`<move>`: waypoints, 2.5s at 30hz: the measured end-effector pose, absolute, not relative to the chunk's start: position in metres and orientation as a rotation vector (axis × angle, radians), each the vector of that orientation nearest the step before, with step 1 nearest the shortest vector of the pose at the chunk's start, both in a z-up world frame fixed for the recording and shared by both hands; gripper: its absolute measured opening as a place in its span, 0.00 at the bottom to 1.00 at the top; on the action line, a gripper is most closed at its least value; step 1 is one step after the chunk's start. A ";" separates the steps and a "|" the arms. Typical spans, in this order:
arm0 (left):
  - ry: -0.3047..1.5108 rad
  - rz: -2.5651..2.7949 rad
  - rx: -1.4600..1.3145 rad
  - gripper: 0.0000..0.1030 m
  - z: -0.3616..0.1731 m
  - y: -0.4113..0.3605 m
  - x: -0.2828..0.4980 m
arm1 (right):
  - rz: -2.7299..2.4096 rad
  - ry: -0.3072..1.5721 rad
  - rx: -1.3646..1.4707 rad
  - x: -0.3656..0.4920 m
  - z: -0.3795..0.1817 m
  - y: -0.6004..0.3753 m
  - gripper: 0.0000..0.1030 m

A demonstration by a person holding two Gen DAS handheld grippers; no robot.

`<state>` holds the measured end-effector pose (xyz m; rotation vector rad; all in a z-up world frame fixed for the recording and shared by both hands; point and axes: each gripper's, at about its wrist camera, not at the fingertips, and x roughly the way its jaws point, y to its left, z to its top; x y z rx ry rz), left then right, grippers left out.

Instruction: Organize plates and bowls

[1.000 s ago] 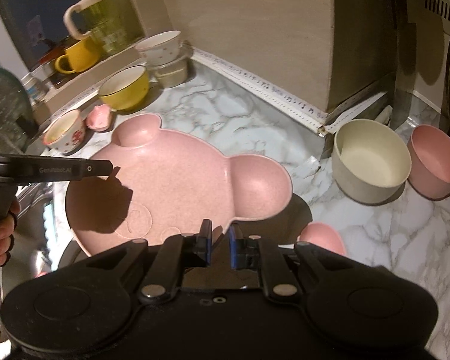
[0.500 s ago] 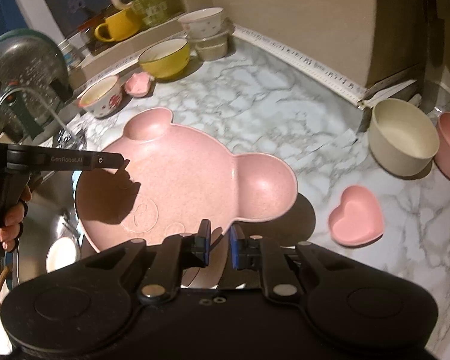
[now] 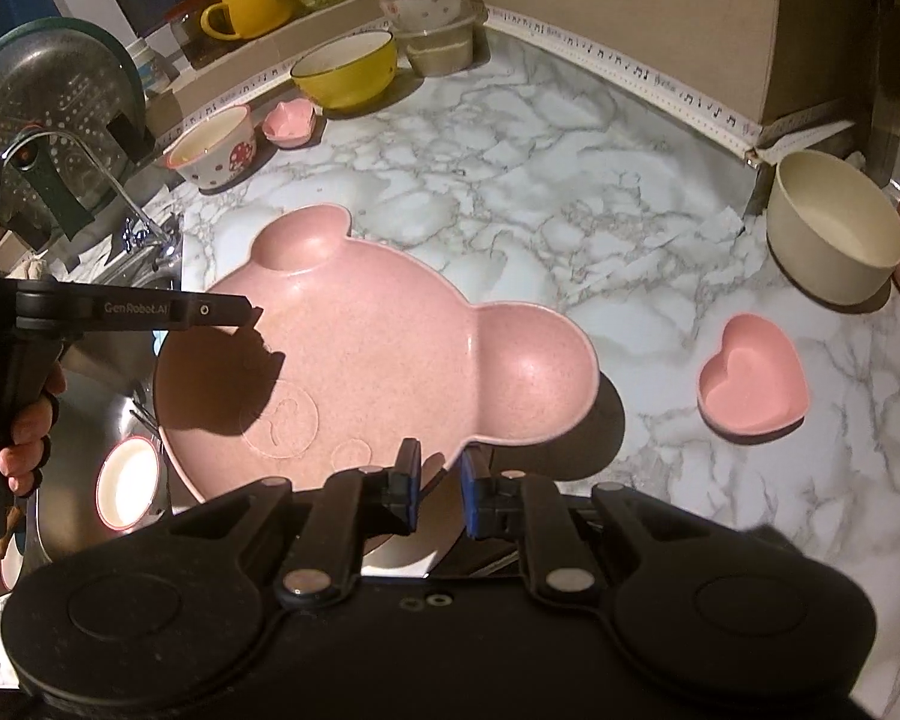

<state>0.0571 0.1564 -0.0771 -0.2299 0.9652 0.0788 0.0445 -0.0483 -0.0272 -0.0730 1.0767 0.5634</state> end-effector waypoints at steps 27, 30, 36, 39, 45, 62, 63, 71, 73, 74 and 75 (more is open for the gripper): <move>0.979 0.067 -0.185 0.21 -0.087 0.151 0.043 | 0.518 1.060 -0.115 0.040 -0.030 -0.045 0.25; 0.957 0.071 -0.170 0.21 -0.078 0.150 0.038 | 0.513 1.043 -0.102 0.040 -0.025 -0.050 0.29; 0.916 0.068 -0.141 0.21 -0.060 0.139 0.034 | 0.516 1.003 -0.090 0.041 -0.014 -0.057 0.36; 0.896 0.046 -0.130 0.21 -0.050 0.127 0.036 | 0.515 0.990 -0.082 0.042 -0.009 -0.061 0.39; 0.860 -0.006 -0.112 0.21 -0.032 0.103 0.042 | 0.516 0.949 -0.073 0.043 0.002 -0.071 0.45; 0.773 -0.106 -0.054 0.55 0.002 0.034 0.070 | 0.447 0.802 -0.006 0.050 0.032 -0.131 0.69; 0.771 -0.117 -0.054 0.55 0.003 0.028 0.074 | 0.440 0.792 -0.004 0.051 0.033 -0.136 0.72; 0.732 -0.194 -0.046 0.65 0.007 -0.021 0.100 | 0.355 0.693 0.008 0.064 0.044 -0.182 0.91; 0.724 -0.215 -0.046 0.66 0.009 -0.033 0.106 | 0.320 0.673 0.024 0.069 0.047 -0.196 0.93; 0.722 -0.221 -0.044 0.67 0.009 -0.039 0.109 | 0.304 0.666 0.030 0.071 0.048 -0.202 0.95; 0.719 -0.228 -0.041 0.69 0.009 -0.045 0.112 | 0.288 0.658 0.032 0.074 0.048 -0.208 0.97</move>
